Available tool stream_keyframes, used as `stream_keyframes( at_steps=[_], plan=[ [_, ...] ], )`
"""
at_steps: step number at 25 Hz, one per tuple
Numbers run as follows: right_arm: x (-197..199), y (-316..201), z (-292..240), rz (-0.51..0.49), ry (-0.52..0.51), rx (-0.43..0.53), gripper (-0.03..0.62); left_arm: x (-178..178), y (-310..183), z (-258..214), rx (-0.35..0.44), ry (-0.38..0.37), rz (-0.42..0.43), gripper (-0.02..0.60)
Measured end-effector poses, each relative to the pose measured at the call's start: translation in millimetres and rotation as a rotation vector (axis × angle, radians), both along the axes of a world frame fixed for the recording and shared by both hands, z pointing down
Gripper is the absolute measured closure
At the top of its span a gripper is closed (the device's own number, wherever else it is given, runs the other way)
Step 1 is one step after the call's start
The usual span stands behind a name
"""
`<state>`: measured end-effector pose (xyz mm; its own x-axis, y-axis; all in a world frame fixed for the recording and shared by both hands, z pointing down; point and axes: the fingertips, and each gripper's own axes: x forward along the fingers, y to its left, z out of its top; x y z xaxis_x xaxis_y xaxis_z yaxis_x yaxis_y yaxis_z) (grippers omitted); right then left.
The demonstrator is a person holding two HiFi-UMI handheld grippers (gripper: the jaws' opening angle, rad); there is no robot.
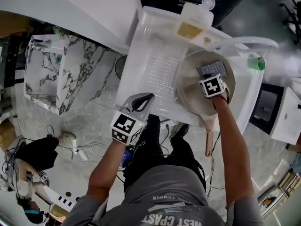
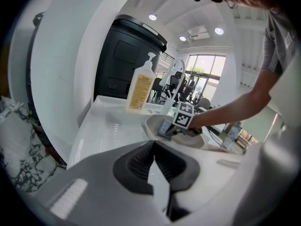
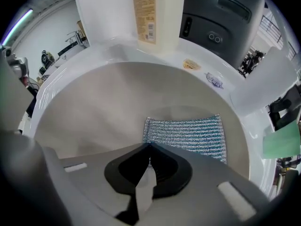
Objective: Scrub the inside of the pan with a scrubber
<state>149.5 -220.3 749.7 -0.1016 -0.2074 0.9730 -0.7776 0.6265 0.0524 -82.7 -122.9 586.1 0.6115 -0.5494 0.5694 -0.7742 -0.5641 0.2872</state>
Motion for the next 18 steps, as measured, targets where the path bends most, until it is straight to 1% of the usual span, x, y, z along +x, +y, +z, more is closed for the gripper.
stream_keyframes(
  at_steps=[3,7,12,18],
  plan=[
    [-8,-6,-5,0.004,-0.017,0.025,0.585,-3,3,-4,0.011,0.000,-0.004,0.580],
    [-23,-4,-22,0.002,-0.065,0.068,0.586,-11,9,-9,0.018,-0.004,-0.009,0.578],
    [-34,9,-49,-0.007,-0.116,0.108,0.586,-16,16,-19,0.034,-0.002,-0.019,0.580],
    [-39,29,-86,-0.014,-0.175,0.175,0.586,-11,27,-32,0.065,0.000,-0.018,0.580]
  ],
)
